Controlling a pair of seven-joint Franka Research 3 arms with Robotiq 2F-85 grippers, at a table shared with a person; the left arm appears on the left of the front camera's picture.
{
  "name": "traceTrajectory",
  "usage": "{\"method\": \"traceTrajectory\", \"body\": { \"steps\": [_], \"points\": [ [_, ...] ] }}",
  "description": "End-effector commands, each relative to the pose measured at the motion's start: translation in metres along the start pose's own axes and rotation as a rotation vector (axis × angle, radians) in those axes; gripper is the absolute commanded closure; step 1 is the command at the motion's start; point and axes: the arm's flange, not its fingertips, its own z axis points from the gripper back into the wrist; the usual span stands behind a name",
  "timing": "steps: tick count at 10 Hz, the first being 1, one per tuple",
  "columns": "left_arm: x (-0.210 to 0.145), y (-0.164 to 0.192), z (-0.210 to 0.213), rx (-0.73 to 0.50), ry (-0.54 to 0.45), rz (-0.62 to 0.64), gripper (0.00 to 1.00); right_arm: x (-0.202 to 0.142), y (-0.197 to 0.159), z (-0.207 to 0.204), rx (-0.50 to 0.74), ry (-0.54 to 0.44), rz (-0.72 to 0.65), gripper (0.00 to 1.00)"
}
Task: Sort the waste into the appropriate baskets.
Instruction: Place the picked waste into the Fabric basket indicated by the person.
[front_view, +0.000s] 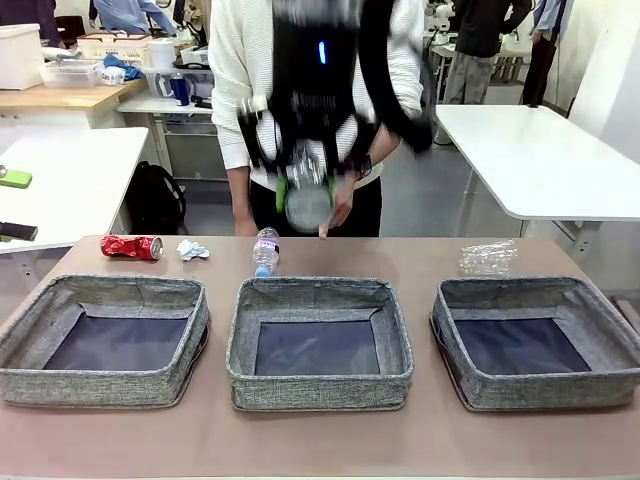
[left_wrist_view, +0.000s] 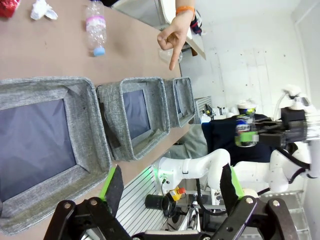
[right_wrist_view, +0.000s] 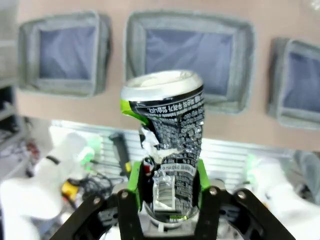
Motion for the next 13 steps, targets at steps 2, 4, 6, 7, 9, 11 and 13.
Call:
{"method": "traceTrajectory", "body": {
  "steps": [2,4,6,7,9,11,13],
  "points": [
    [0.000,0.000,-0.002,-0.018,-0.006,-0.023,0.00,-0.008,-0.043,-0.112,0.115,0.077,0.043,0.52],
    [0.000,0.000,-0.002,-0.018,-0.006,-0.023,0.00,0.006,-0.056,-0.158,0.096,-0.002,0.042,0.52],
    [0.000,0.000,-0.002,-0.018,-0.006,-0.023,0.00,0.014,-0.066,-0.180,0.112,0.042,0.009,0.52],
    [0.000,0.000,-0.002,-0.018,-0.006,-0.023,0.00,0.015,-0.067,-0.186,0.100,0.047,0.003,0.52],
    [0.000,0.000,-0.002,-0.018,-0.006,-0.023,0.00,0.016,-0.068,-0.185,0.107,0.036,-0.011,0.52],
    [0.000,0.000,-0.002,-0.018,-0.006,-0.023,0.00,0.017,-0.069,-0.185,0.102,0.026,-0.017,0.00],
    [0.000,0.000,-0.002,-0.018,-0.006,-0.023,0.00,0.018,-0.070,-0.185,0.109,0.020,-0.022,0.00]
  ]
}}
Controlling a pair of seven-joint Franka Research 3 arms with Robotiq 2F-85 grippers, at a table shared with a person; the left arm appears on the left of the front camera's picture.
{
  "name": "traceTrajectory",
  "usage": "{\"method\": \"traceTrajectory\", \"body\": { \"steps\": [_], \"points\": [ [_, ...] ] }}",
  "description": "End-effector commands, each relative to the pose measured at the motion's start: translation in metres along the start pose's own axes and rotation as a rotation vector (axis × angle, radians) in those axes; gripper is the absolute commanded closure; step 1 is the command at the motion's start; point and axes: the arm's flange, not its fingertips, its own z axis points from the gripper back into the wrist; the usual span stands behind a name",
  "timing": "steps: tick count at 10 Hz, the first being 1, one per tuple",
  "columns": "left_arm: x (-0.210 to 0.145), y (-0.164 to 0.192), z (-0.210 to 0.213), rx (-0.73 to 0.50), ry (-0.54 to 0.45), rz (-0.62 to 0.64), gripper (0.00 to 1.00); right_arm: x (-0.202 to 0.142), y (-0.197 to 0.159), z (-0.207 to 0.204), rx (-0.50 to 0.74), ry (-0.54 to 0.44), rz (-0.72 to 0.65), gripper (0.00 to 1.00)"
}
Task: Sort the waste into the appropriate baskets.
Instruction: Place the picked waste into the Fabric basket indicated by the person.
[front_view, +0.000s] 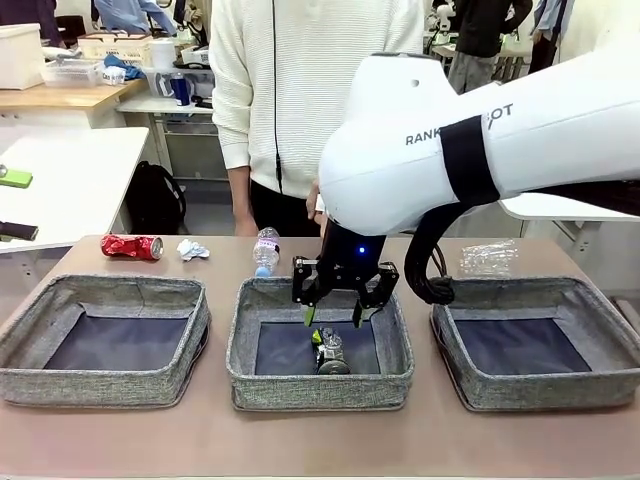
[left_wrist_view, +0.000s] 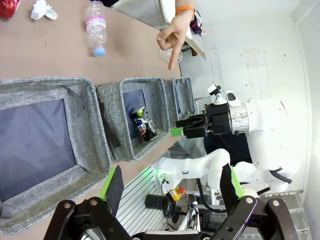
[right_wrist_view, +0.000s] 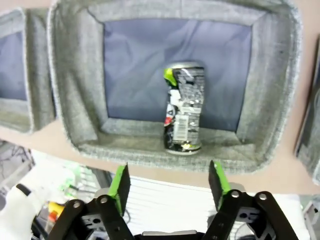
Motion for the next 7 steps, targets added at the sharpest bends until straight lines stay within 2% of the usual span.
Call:
{"method": "traceTrajectory", "body": {
  "steps": [1,5,7],
  "points": [
    [0.000,0.000,-0.002,-0.018,-0.006,-0.023,0.00,0.000,-0.003,0.000,0.032,-0.018,-0.007,0.00],
    [0.000,0.000,-0.002,-0.018,-0.006,-0.023,0.00,0.000,-0.004,0.001,0.035,-0.014,-0.008,0.00],
    [0.000,0.000,-0.002,-0.018,-0.006,-0.023,0.00,-0.005,-0.010,0.027,0.054,-0.023,-0.040,0.00]
  ]
}}
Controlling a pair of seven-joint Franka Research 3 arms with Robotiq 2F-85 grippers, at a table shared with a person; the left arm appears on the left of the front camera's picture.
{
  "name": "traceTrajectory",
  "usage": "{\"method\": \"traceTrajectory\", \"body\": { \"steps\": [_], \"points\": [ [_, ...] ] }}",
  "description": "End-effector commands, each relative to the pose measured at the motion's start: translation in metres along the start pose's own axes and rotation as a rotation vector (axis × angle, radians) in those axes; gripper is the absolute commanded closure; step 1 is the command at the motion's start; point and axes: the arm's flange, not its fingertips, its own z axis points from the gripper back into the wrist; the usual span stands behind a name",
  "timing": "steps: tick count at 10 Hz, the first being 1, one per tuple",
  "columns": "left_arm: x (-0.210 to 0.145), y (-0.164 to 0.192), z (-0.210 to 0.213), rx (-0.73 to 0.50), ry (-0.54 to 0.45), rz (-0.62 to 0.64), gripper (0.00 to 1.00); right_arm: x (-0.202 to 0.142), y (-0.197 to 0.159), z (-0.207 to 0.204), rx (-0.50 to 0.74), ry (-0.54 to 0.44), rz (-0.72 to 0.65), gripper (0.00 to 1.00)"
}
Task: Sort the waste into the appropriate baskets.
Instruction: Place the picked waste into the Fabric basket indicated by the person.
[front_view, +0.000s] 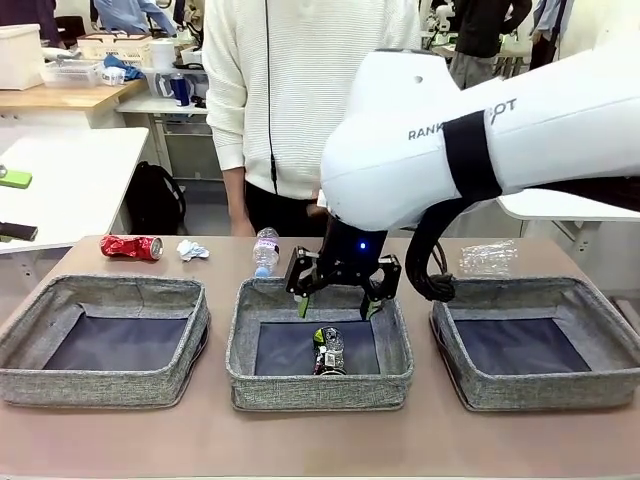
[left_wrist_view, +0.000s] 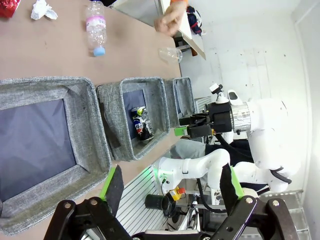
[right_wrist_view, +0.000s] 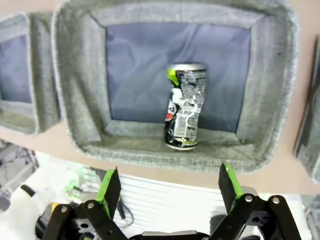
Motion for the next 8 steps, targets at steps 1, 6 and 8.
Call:
{"method": "traceTrajectory", "body": {
  "steps": [1,6,8],
  "points": [
    [0.000,0.000,-0.002,-0.018,-0.006,-0.023,0.00,-0.014,-0.014,0.050,0.037,0.000,-0.058,0.00],
    [0.000,0.000,-0.002,-0.018,-0.006,-0.023,0.00,-0.073,-0.127,0.167,0.560,0.247,-0.052,0.00],
    [0.000,0.000,-0.002,-0.018,-0.006,-0.023,0.00,-0.090,-0.201,0.167,0.897,0.201,-0.007,0.00]
  ]
}}
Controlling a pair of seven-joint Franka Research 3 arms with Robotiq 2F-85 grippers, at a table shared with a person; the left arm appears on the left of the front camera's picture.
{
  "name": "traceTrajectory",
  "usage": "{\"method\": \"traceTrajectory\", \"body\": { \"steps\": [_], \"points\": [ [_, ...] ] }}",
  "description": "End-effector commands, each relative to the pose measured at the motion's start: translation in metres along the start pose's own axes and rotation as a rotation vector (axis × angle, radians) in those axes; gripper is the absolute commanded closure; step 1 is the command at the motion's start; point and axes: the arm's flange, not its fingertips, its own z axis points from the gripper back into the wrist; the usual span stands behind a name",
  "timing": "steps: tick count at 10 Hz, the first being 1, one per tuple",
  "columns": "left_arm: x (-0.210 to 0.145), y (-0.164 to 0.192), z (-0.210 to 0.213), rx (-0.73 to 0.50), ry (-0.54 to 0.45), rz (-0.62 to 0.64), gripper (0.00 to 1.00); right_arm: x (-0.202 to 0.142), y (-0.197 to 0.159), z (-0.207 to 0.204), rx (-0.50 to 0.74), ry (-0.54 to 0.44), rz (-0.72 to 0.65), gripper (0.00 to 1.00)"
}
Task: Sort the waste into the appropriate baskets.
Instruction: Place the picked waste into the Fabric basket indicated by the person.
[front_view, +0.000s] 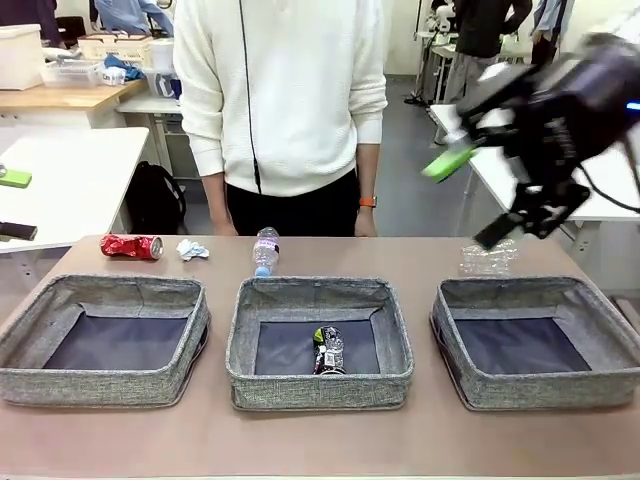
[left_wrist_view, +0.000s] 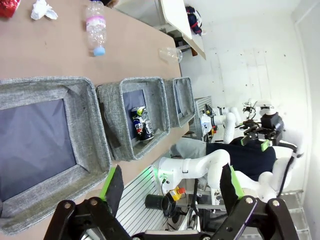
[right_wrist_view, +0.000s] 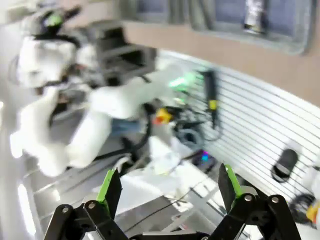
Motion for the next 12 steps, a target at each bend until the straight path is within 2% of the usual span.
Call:
{"method": "traceTrajectory", "body": {
  "steps": [1,2,3,4,5,6,7,12],
  "points": [
    [0.000,0.000,-0.002,-0.018,-0.006,-0.023,0.00,-0.008,-0.075,0.026,0.216,-0.070,0.013,0.00],
    [0.000,0.000,-0.002,-0.018,-0.006,-0.023,0.00,-0.014,-0.105,0.042,0.297,-0.107,0.094,0.00],
    [0.000,0.000,-0.002,-0.018,-0.006,-0.023,0.00,-0.014,-0.142,0.056,0.382,-0.185,0.101,0.00],
    [0.000,0.000,-0.002,-0.018,-0.006,-0.023,0.00,-0.011,-0.166,0.061,0.438,-0.263,0.168,0.00],
    [0.000,0.000,-0.002,-0.018,-0.006,-0.023,0.00,-0.006,-0.197,0.059,0.656,-0.317,0.396,0.00],
    [0.000,0.000,-0.002,-0.018,-0.006,-0.023,0.00,0.008,-0.219,0.045,0.650,-0.323,0.300,0.00],
    [0.000,0.000,-0.002,-0.018,-0.006,-0.023,0.00,-0.009,-0.168,0.095,0.476,-0.320,0.172,0.00],
    [0.000,0.000,-0.002,-0.018,-0.006,-0.023,0.00,-0.009,-0.168,0.095,0.476,-0.320,0.172,0.00]
  ]
}}
